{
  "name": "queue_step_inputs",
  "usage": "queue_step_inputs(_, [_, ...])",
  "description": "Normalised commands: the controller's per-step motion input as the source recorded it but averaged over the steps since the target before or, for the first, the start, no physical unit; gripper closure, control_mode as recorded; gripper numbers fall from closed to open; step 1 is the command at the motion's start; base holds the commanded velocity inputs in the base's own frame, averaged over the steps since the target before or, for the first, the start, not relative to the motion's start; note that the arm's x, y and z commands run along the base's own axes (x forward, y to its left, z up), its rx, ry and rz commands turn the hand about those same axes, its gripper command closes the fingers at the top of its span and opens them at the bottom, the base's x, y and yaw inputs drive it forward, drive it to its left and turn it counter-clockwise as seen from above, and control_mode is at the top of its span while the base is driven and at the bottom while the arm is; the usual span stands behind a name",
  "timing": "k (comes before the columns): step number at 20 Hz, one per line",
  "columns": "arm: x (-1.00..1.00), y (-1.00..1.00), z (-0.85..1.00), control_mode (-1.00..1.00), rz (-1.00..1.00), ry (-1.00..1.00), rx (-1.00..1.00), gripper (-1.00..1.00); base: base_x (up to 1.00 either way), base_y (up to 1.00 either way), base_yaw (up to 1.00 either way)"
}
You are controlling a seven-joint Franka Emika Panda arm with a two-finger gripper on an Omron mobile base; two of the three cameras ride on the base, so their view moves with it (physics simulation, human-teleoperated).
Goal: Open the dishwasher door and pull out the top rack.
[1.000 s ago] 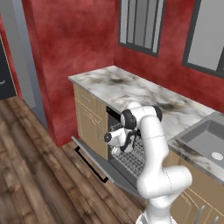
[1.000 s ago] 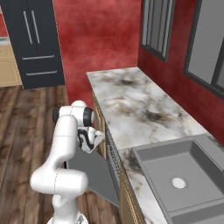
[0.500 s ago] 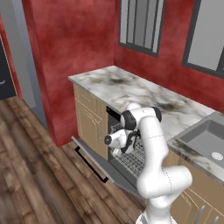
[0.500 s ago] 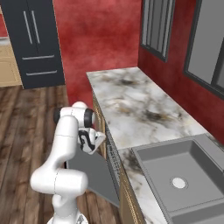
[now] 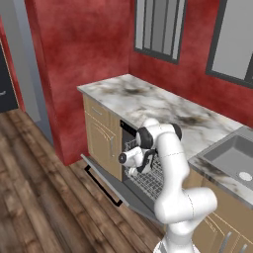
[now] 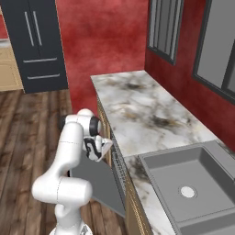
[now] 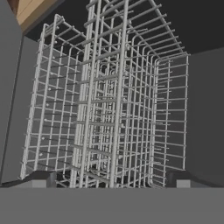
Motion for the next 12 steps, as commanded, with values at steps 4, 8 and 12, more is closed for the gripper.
queue_step_inputs(4, [0.19,-0.1,-0.08,-1.0,0.0,0.0,0.0,-1.0,0.0,0.0,0.0])
queue_step_inputs(8, [0.17,-0.08,-0.14,-1.0,0.0,0.0,0.0,-1.0,0.0,0.0,0.0])
queue_step_inputs(12, [0.18,-0.08,-0.17,-1.0,0.0,0.0,0.0,-1.0,0.0,0.0,0.0])
